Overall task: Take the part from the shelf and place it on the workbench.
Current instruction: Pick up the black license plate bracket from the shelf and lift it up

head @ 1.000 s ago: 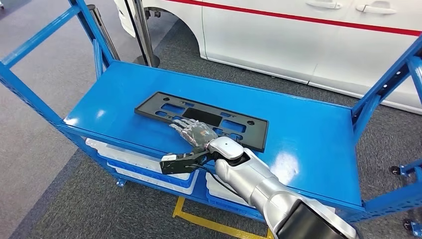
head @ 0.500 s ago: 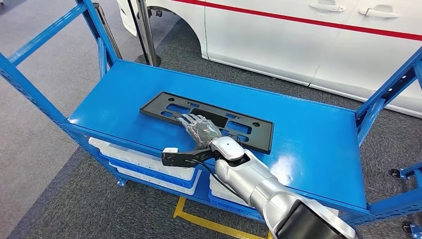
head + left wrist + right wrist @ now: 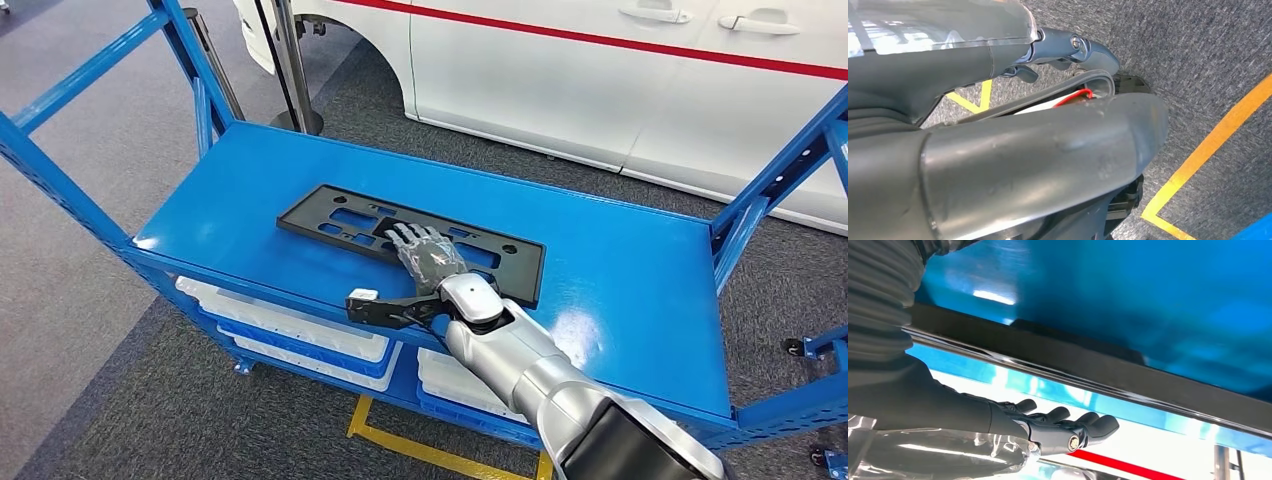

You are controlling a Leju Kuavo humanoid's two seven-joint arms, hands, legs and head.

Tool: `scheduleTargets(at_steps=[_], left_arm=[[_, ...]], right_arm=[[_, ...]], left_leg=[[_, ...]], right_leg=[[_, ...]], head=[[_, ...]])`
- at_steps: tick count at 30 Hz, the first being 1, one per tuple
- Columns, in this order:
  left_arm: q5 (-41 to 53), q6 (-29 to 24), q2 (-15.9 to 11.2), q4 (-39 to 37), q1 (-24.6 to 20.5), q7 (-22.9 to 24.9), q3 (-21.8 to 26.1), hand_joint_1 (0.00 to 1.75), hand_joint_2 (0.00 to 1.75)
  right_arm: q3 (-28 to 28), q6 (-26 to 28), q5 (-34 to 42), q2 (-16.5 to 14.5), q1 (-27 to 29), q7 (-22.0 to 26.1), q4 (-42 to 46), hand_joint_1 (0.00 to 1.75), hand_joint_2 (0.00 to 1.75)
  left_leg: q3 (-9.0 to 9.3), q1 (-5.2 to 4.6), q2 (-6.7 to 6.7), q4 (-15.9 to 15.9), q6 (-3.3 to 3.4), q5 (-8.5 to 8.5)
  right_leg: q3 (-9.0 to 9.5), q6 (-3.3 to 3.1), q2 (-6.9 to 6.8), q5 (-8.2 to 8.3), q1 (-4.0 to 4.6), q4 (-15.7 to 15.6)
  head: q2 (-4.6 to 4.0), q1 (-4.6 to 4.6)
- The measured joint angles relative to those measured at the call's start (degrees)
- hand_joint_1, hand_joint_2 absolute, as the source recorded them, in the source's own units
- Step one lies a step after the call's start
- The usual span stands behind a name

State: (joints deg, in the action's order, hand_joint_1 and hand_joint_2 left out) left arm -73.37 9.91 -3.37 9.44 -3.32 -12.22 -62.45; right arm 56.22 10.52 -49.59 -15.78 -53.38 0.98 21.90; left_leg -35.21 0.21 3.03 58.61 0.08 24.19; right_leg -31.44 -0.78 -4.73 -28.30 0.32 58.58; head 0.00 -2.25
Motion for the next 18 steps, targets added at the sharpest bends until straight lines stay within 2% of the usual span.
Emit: scheduleTargets(at_steps=[7,15,16,18], left_arm=[[-0.24,-0.04,0.02,0.0,0.0,0.0,0.0,0.0,0.0],[-0.55,-0.42,0.17,0.0,-0.01,0.27,0.0,0.0,0.0],[-0.6,-0.52,0.2,0.0,-0.01,0.29,0.0,0.0,0.0],[-0.76,-0.67,0.25,0.0,-0.01,0.33,0.01,0.0,0.0]], right_arm=[[0.0,0.24,-2.08,0.71,-0.02,-2.07,-1.14,0.0,1.75],[0.0,0.7,-6.85,2.0,-0.34,-7.36,-2.22,0.0,1.75],[0.0,0.76,-7.3,2.28,-0.36,-7.97,-2.36,0.23,1.75],[0.0,0.85,-8.22,2.84,-0.4,-9.16,-2.63,1.06,1.75]], left_leg=[[0.01,0.01,0.01,0.0,0.0,0.0],[0.14,0.01,0.01,0.0,0.0,0.0],[0.17,0.01,0.01,0.0,0.0,0.0],[0.24,0.01,0.01,0.0,0.0,0.0]], right_leg=[[0.01,0.0,0.01,0.0,0.01,0.0],[0.1,0.0,0.01,0.0,-0.03,-0.01],[0.13,0.0,0.01,0.0,-0.03,-0.02],[0.19,0.0,0.01,0.0,-0.04,-0.02]], head=[[0.0,0.0],[-0.01,0.0],[-0.01,0.0],[-0.01,0.0]])
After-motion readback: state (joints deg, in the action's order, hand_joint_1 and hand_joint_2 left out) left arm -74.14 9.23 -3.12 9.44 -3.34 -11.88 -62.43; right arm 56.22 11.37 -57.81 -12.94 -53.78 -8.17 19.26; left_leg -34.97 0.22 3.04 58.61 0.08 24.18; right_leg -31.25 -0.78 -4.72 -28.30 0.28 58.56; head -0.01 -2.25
